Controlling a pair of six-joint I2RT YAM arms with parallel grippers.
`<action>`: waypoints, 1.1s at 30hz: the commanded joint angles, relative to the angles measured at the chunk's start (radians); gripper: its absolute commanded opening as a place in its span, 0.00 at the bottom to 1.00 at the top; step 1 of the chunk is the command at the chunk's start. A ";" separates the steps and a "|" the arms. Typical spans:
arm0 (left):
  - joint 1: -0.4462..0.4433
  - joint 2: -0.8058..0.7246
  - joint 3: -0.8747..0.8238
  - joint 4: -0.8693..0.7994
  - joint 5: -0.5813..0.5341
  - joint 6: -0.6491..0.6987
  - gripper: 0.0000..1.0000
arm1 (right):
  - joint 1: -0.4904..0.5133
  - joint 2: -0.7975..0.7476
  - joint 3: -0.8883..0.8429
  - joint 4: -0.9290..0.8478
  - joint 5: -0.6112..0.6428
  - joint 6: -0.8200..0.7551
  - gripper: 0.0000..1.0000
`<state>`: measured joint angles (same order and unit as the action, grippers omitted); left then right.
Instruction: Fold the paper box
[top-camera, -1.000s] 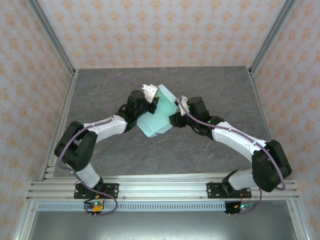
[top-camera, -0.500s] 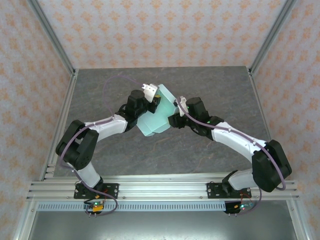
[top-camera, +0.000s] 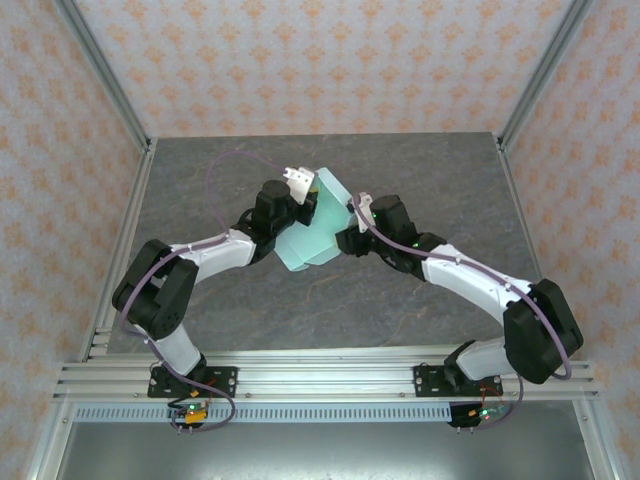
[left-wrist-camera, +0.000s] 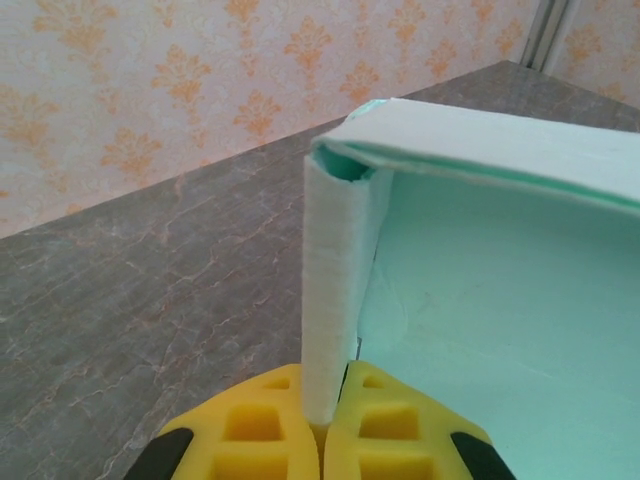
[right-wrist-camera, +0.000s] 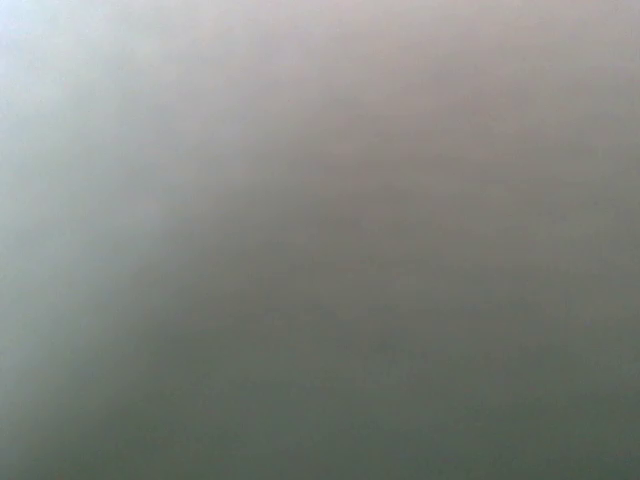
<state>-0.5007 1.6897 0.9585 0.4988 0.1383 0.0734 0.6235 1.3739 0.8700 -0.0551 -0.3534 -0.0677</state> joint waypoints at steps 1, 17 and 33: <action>-0.026 -0.005 0.005 0.066 -0.134 -0.068 0.00 | 0.102 0.010 0.040 0.094 -0.051 0.014 0.35; 0.014 -0.124 -0.042 0.063 0.157 -0.063 0.23 | 0.099 0.037 0.034 0.059 -0.060 -0.123 0.35; 0.036 -0.145 -0.043 0.064 0.135 -0.050 0.00 | 0.084 0.067 0.089 -0.047 -0.135 -0.156 0.35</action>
<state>-0.4385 1.5753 0.9062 0.4866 0.2333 0.0540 0.6731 1.4261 0.9245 -0.0875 -0.3668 -0.1810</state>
